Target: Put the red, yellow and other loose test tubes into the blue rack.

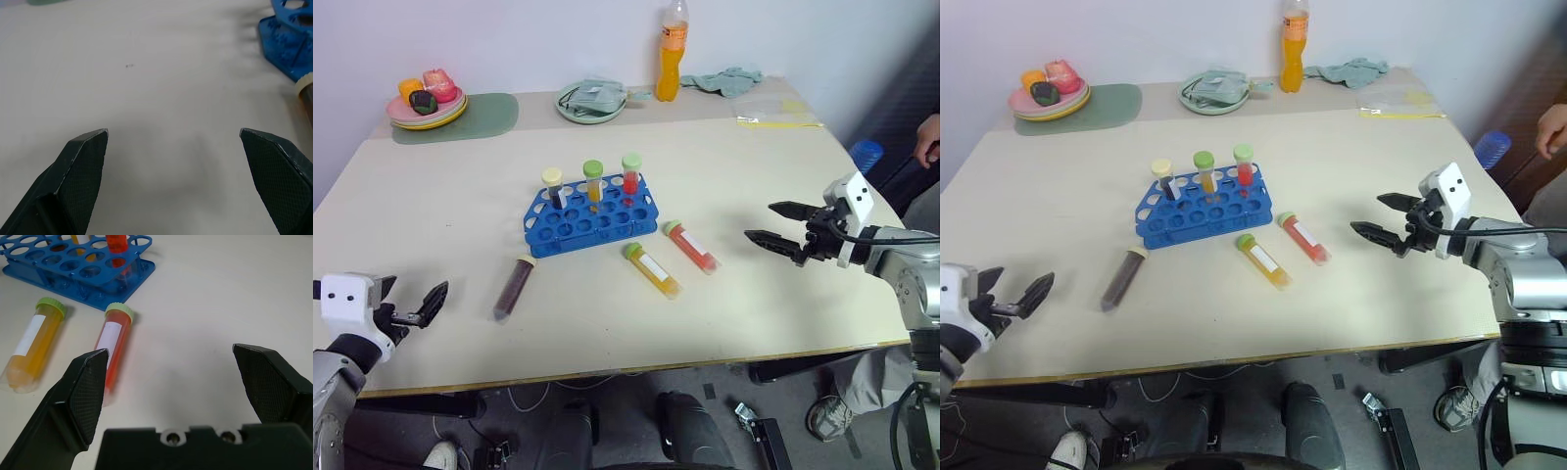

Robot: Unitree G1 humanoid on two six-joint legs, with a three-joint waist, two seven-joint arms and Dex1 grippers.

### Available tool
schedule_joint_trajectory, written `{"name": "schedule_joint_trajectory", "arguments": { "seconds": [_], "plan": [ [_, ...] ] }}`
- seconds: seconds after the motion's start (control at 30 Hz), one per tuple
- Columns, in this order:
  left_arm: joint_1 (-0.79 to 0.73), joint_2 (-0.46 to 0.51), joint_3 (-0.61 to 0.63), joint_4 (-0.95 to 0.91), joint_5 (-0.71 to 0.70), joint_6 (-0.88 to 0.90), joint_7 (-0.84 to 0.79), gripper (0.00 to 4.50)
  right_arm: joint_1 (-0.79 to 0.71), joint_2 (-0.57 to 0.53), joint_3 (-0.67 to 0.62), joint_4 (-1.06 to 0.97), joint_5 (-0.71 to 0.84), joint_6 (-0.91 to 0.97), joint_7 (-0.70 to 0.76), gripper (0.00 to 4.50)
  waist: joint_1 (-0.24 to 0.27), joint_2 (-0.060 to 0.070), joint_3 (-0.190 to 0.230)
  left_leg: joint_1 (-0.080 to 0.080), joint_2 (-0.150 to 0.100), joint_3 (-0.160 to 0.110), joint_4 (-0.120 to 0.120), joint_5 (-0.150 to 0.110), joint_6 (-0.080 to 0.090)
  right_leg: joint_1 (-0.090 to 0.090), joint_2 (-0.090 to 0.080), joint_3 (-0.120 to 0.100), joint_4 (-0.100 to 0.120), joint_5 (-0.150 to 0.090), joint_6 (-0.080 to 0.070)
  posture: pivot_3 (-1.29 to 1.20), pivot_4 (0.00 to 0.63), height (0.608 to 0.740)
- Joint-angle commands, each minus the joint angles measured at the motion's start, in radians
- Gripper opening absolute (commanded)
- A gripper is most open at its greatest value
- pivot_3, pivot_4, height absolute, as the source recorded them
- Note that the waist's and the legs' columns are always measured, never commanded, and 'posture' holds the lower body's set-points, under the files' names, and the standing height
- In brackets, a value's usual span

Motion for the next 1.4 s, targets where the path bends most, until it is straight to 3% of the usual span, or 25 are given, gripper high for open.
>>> {"name": "schedule_joint_trajectory", "arguments": {
  "seconds": [0.03,0.57,0.9,1.03,1.17,1.4],
  "plan": [
    [0.008,0.004,0.044,-0.03,-0.008,-0.013,0.005,4.44,-0.001,0.003,-0.012,-0.021,0.006,-0.011,0.003,4.5,0.0,0.0,0.0,0.0,0.0,0.0,0.0,0.0,0.0,0.0,0.0,0.0,0.0,0.0,0.0,0.0,0.15,0.74],
    [-0.032,0.022,0.022,-0.089,-0.029,0.026,0.002,4.44,0.005,0.044,0.006,-0.087,0.002,0.042,-0.08,4.5,-0.002,0.0,0.0,0.0,0.0,0.0,0.0,0.0,0.0,0.0,0.0,0.0,0.0,0.0,0.0,0.0,0.15,0.74],
    [-0.188,0.027,-0.169,-0.154,-0.081,0.093,-0.032,4.44,-0.017,0.046,-0.011,-0.226,0.033,0.236,-0.2,4.5,0.017,0.0,0.0,-0.001,0.0,0.0,0.001,0.0,0.0,0.0,0.0,0.0,0.0,0.0,0.0,0.0,0.15,0.74],
    [-0.239,0.009,-0.408,-0.228,-0.044,0.082,-0.069,4.44,-0.175,0.026,0.109,-0.255,0.018,0.433,-0.226,4.5,0.015,0.001,0.0,-0.001,0.0,0.0,0.002,0.0,0.0,0.0,0.0,0.0,0.001,0.0,0.0,0.0,0.15,0.74],
    [-0.253,-0.011,-0.546,-0.234,-0.009,0.054,-0.095,4.44,-0.361,0.073,0.231,-0.186,0.006,0.685,-0.286,4.5,0.011,0.001,0.0,0.0,0.001,0.0,0.002,0.0,0.0,-0.001,0.002,0.001,0.001,0.0,0.0,0.0,0.15,0.74],
    [-0.267,-0.043,-0.682,-0.184,0.074,-0.03,-0.126,4.44,-0.627,0.183,0.434,-0.012,-0.041,0.949,-0.333,4.5,0.019,0.001,0.0,-0.003,0.001,-0.001,0.003,0.0,0.0,-0.001,0.001,0.0,0.0,0.0,-0.001,0.0,0.15,0.74]
  ]
}}
